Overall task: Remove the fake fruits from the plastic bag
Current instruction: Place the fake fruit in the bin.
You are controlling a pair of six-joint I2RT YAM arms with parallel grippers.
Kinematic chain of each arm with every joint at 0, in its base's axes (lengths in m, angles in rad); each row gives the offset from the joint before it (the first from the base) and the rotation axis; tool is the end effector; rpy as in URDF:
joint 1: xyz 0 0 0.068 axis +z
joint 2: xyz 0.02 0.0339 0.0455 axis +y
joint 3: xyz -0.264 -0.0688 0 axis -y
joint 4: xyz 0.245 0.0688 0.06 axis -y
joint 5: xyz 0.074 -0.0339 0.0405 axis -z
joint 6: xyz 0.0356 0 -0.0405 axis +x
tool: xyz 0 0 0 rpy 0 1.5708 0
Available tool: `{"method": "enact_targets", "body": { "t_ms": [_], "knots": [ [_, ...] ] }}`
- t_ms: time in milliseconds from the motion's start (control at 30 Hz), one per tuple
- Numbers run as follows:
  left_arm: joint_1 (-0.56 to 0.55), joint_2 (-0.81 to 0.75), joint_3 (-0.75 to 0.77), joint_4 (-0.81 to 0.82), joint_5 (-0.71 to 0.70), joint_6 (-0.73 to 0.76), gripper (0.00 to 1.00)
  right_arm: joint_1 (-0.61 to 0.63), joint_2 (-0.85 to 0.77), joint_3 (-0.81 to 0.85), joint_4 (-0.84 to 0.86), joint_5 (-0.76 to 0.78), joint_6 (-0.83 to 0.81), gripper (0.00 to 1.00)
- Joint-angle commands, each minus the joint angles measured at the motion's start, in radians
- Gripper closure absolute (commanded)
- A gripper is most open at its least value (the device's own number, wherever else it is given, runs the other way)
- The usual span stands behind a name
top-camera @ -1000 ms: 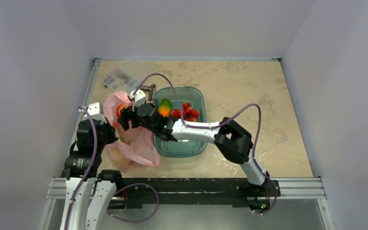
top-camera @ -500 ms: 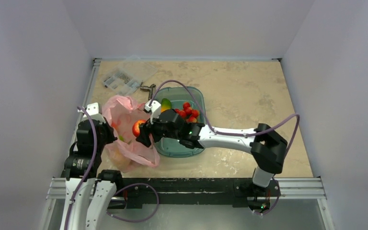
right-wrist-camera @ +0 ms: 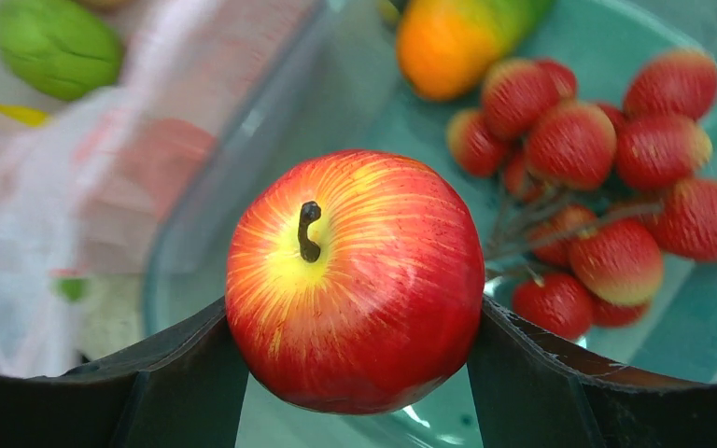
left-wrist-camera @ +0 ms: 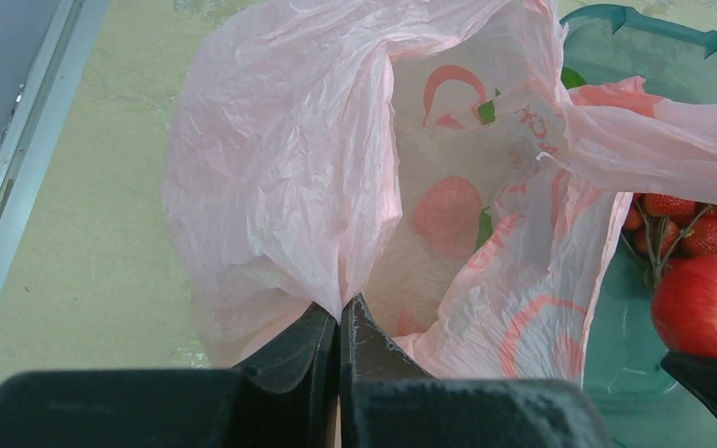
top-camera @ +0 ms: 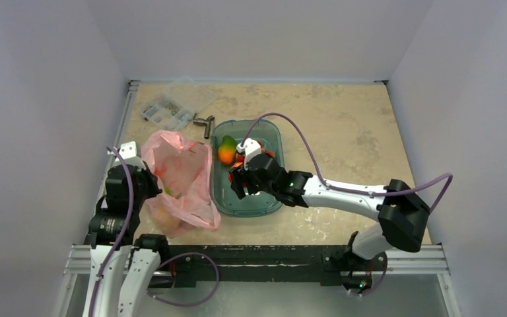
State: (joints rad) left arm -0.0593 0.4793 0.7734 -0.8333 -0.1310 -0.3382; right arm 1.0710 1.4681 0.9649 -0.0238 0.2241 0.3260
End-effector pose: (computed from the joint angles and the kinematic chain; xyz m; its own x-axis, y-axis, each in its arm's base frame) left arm 0.0967 -0.0011 0.3076 -0.4659 -0.3019 -0.8318 -0.2202 0.9500 -0.2214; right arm 0.1653 0.2862 0.2559 -0.4729 -0.2145 -0.8546 -0.6463 0.7437 0.1709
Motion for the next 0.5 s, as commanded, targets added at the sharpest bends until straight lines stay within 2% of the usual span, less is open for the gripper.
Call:
{"method": "enact_targets", "body": {
  "t_ms": [0,100,267,467],
  "knots": [
    [-0.004,0.002,0.002,0.014,0.034,-0.012,1.0,-0.03,0.05,-0.003,-0.047,0.005,0.087,1.0],
    [-0.003,-0.002,0.003,0.016,0.048,-0.013,1.0,-0.031,0.123,0.034,-0.017,-0.031,0.125,1.0],
    [-0.004,-0.029,-0.002,0.029,0.086,-0.01,1.0,-0.032,0.265,0.16,-0.008,-0.066,0.166,0.91],
    [-0.004,-0.043,-0.003,0.034,0.106,-0.006,1.0,-0.032,0.352,0.249,-0.043,-0.022,0.211,0.44]
  ]
}}
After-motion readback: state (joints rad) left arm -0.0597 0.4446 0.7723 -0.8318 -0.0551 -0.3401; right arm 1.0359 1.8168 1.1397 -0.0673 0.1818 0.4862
